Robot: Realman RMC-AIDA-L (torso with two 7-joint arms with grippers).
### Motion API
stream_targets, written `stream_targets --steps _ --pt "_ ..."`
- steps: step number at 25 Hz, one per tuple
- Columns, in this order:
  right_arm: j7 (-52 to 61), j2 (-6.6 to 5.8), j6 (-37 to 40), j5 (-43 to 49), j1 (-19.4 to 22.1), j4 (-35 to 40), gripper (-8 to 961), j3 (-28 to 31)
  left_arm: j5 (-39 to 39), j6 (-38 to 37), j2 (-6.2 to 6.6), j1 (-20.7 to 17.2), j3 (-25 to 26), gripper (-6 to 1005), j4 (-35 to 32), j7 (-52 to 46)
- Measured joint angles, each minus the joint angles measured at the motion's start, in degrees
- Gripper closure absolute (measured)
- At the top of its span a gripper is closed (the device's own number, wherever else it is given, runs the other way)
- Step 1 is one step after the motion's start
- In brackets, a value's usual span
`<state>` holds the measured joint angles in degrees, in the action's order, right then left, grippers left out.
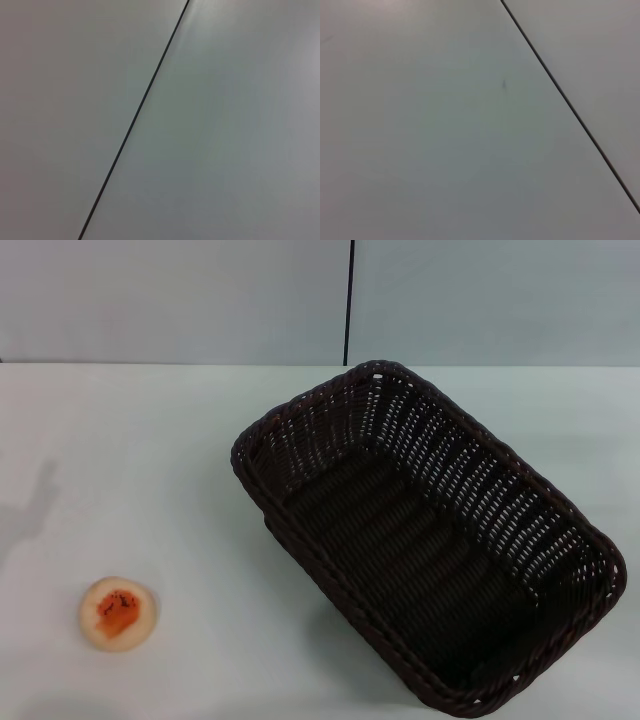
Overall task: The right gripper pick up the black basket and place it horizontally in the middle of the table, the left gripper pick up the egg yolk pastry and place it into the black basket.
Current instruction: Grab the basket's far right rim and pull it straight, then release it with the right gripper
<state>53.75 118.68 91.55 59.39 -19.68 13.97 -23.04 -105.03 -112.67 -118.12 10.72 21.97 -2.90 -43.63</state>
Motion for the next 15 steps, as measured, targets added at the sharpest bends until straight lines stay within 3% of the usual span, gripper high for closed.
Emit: stream_targets --steps 9,12,14,15 --pt "2.54 -0.28 -0.14 3.30 -0.10 0.97 493 -0.14 0.00 -0.08 0.00 0.00 0.00 185 0.00 -0.05" --pt "7.49 -0.76 -0.23 8.93 -0.49 4.48 476 -0.17 0.00 -0.04 0.00 0.00 0.00 185 0.00 -0.05" --pt "14.63 -0.99 -0.70 15.83 -1.03 9.81 464 -0.17 0.00 -0.05 0.00 0.00 0.00 184 0.00 -0.06" --pt "23.62 -1.24 -1.12 23.64 -1.89 16.22 459 -0.15 -0.03 -0.10 0.00 -0.02 0.00 184 0.00 -0.06"
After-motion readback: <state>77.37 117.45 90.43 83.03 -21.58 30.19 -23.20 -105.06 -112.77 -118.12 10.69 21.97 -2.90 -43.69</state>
